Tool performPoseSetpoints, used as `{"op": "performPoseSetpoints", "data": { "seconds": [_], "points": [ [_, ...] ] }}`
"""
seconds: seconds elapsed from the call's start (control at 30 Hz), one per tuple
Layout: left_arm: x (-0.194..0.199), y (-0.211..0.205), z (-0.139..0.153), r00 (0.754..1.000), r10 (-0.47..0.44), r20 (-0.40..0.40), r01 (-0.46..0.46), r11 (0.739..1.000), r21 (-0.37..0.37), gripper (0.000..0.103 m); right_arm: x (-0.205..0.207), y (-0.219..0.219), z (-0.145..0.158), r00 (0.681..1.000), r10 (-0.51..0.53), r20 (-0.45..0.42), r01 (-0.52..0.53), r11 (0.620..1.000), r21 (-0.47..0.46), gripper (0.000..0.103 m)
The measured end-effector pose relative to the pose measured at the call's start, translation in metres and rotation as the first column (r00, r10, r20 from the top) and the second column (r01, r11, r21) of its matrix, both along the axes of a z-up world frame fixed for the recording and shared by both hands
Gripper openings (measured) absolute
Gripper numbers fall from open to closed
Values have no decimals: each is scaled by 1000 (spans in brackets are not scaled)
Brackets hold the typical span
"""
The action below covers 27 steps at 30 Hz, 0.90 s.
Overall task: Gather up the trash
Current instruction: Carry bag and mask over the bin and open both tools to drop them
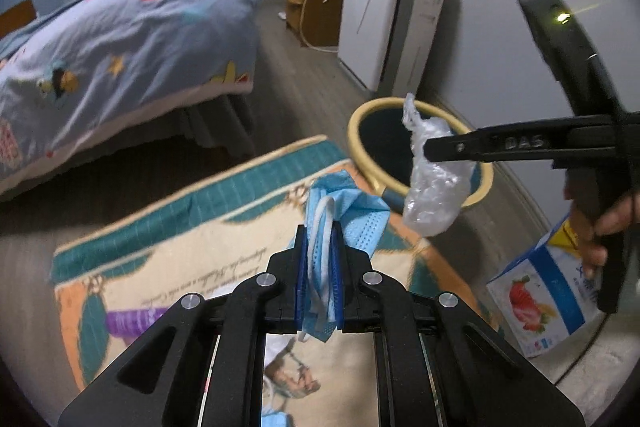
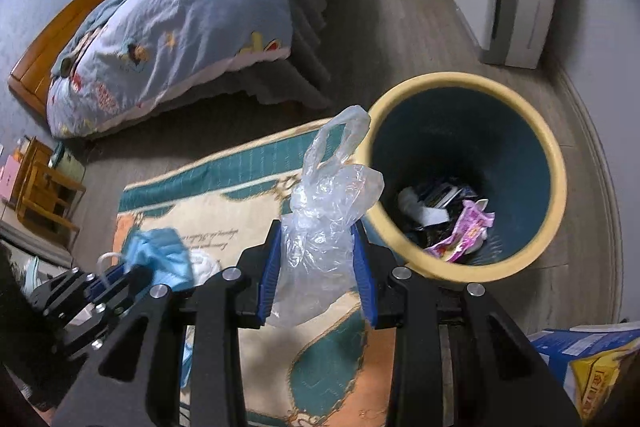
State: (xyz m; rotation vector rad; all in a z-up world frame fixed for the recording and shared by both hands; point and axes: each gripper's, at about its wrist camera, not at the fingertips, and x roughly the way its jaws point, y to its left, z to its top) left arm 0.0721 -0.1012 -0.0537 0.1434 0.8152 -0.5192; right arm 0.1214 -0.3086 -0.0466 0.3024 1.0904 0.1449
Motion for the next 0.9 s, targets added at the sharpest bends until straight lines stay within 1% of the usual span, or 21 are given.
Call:
{"op": "performPoseSetpoints", "data": {
  "seconds": [0.13,0.23,0.43,0.63,0.8,0.9],
  "points": [
    [5,-10,15,1000,-4,2,4,998,-55,12,4,-22,-2,999,-52,-5,52,998,17,33],
    [8,-21,14,1000,-10,-4,10,998,-66,12,4,-34,-4,997,-73,-7,73,997,26,33],
    [16,-48,-2,999,-27,-44,25,999,-44,12,6,-64,-8,992,-127,-13,127,991,50,33],
    [20,-74,-8,998,-49,-43,48,998,-28,12,6,-100,-13,982,-187,-17,188,979,80,33],
    [23,-99,-13,996,-83,-44,83,997,-5,12,3,-134,-17,965,-262,-16,262,962,74,33],
    [26,-116,-14,993,-107,-45,107,994,7,12,1,-148,-22,955,-295,-23,296,954,55,33]
  ]
}}
